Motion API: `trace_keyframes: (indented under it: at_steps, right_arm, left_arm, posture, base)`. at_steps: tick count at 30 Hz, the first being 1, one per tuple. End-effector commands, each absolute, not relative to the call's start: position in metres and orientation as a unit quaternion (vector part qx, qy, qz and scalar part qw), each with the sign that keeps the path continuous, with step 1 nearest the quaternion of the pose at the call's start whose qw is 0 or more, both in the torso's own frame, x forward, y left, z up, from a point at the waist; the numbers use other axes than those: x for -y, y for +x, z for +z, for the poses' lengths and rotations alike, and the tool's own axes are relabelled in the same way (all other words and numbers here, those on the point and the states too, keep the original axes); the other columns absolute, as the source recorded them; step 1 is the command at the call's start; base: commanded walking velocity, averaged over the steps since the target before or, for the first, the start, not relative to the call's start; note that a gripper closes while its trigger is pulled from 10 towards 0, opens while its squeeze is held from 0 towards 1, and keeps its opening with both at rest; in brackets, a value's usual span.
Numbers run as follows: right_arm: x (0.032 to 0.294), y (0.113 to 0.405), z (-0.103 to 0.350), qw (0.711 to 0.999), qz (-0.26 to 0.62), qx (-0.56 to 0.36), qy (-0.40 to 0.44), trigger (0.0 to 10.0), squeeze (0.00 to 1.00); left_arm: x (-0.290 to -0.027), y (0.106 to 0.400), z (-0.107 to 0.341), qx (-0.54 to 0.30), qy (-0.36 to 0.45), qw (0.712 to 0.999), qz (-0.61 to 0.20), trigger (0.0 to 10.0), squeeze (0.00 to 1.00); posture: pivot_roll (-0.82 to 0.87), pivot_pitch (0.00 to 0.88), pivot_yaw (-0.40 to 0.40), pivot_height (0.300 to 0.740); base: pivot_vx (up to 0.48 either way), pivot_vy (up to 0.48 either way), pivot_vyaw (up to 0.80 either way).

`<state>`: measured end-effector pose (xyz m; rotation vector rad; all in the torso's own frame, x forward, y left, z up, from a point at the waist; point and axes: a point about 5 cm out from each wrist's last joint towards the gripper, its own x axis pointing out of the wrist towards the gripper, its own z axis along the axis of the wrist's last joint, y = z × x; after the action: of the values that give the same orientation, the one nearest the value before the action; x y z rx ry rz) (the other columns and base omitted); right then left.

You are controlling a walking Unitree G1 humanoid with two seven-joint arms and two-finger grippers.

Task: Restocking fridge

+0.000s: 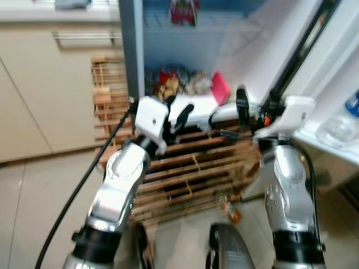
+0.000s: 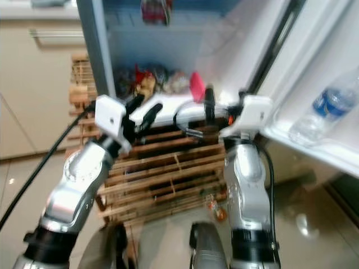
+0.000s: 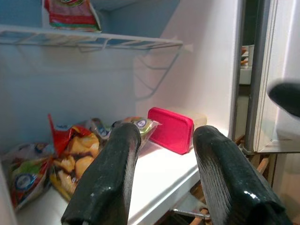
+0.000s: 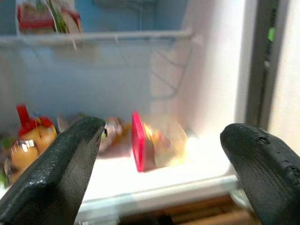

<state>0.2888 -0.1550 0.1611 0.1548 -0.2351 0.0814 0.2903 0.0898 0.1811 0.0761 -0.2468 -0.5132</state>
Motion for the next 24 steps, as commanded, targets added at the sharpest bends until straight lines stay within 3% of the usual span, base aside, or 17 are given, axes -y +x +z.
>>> trace_keyframes:
  at_steps: [1, 10, 16, 24]
  right_arm:
    - [0.162, 0.285, 0.163, 0.991, 0.028, 0.116, 0.061, 10.0, 0.00]
    - [0.167, 0.269, 0.123, 0.999, 0.016, 0.041, 0.014, 10.0, 0.00]
    - [0.169, 0.269, 0.118, 0.999, 0.010, 0.031, 0.023, 10.0, 0.00]
    - [0.167, 0.278, 0.111, 0.999, 0.020, 0.016, 0.033, 10.0, 0.00]
  left_arm:
    - [-0.092, 0.290, 0.174, 0.103, 0.019, 0.966, -0.237, 10.0, 0.00]
    - [-0.122, 0.290, 0.160, 0.079, 0.016, 0.990, -0.119, 10.0, 0.00]
    - [-0.120, 0.289, 0.159, 0.080, 0.035, 0.989, -0.121, 10.0, 0.00]
    - [-0.112, 0.292, 0.155, 0.073, 0.026, 0.989, -0.122, 10.0, 0.00]
  posture:
    - [-0.07, 0.000, 0.004, 0.627]
    - [-0.06, 0.000, 0.004, 0.627]
    - [-0.07, 0.000, 0.009, 0.627]
    - [-0.09, 0.000, -0.002, 0.669]
  base:
    - [0.000, 0.000, 0.00]
    - [0.000, 0.000, 0.00]
    - [0.000, 0.000, -0.24]
    - [0.000, 0.000, 0.00]
